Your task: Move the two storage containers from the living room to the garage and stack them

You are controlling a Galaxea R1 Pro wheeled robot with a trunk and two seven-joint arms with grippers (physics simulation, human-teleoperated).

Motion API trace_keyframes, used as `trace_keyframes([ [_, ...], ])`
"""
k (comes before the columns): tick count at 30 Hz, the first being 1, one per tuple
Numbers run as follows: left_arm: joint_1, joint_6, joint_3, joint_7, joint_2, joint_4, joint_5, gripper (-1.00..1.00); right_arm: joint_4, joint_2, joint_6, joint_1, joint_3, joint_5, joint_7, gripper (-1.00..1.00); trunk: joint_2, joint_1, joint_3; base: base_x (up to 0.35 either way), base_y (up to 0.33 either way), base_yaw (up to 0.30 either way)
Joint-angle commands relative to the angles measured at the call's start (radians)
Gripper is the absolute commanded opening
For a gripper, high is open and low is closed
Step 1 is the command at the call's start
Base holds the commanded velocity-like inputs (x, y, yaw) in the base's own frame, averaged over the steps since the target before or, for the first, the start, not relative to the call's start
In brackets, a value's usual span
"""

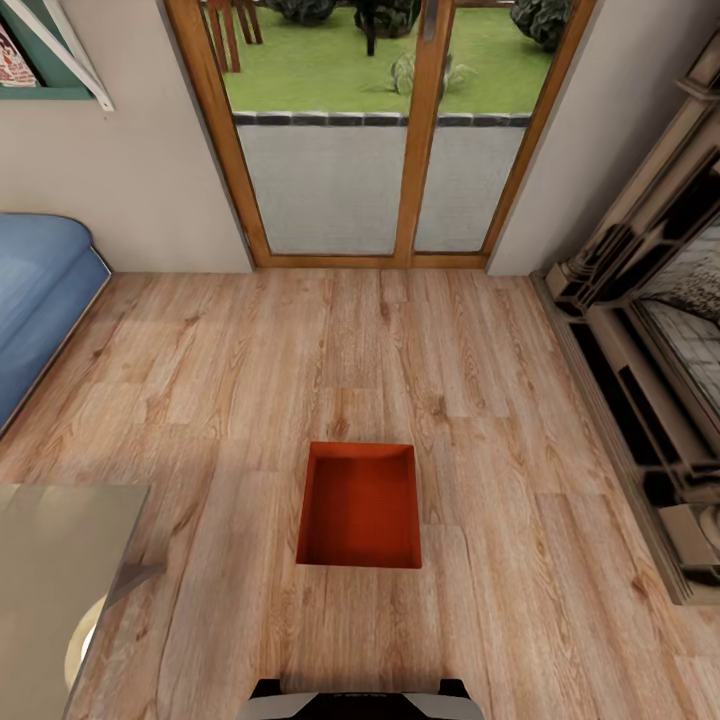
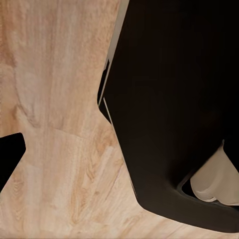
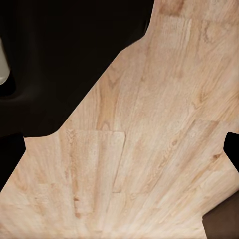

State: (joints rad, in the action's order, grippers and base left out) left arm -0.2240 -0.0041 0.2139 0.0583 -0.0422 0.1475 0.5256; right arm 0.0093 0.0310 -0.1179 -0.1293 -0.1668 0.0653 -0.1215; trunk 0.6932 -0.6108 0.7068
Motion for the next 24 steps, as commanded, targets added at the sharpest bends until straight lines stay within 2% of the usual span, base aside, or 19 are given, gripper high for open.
trace_keyframes([
  [1,0.0,0.0,0.008,0.005,-0.001,0.0,0.008,1.0,0.001,0.0,-0.003,0.0,-0.008,0.007,-0.004,1.0,0.008,-0.004,0.004,0.0,0.0,0.0],
  [24,0.0,0.0,0.004,0.002,-0.002,-0.009,0.024,1.0,-0.002,0.001,-0.012,0.0,-0.013,-0.001,-0.004,1.0,0.169,-0.092,0.076,0.0,0.0,0.0],
])
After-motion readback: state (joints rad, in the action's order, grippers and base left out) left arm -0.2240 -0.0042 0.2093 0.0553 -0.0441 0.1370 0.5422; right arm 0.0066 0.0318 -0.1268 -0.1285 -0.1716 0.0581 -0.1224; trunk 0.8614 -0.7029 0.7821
